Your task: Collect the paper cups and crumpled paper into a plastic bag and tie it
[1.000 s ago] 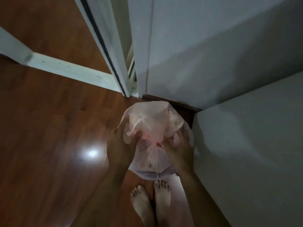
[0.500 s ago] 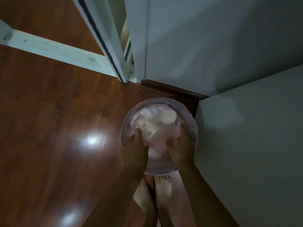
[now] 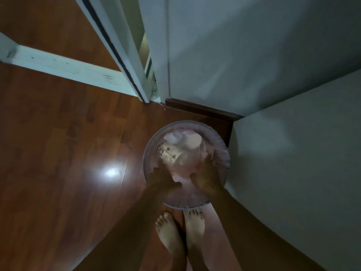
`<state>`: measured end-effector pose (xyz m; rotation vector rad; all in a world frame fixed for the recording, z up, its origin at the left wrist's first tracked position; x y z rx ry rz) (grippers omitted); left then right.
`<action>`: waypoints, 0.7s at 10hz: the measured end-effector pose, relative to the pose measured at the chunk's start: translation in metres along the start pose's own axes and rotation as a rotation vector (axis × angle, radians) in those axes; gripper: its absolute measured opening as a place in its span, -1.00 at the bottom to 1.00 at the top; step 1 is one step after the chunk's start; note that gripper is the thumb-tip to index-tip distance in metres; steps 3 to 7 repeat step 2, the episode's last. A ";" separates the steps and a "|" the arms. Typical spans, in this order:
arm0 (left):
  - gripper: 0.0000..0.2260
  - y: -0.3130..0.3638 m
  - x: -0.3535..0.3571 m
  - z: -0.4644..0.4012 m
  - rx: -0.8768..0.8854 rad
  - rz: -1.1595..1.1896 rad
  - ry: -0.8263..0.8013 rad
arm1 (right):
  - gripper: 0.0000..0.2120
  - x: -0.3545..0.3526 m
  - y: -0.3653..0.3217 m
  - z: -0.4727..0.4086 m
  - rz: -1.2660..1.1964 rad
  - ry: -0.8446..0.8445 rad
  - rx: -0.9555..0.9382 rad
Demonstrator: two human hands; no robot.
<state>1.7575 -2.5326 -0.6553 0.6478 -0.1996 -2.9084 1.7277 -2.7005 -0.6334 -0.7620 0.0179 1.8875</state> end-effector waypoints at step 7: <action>-0.27 0.027 -0.081 0.086 0.110 -0.010 0.140 | -0.56 -0.032 -0.039 0.061 0.032 -0.032 -0.040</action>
Point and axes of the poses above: each hand's wrist, its own z-axis away from the middle knuckle, its own x-axis out of the palm, y = z × x, the point moved 10 cm from there along -z, towards the middle knuckle, and after that the axes turned 6 degrees about -z, right-handed, at the moved point
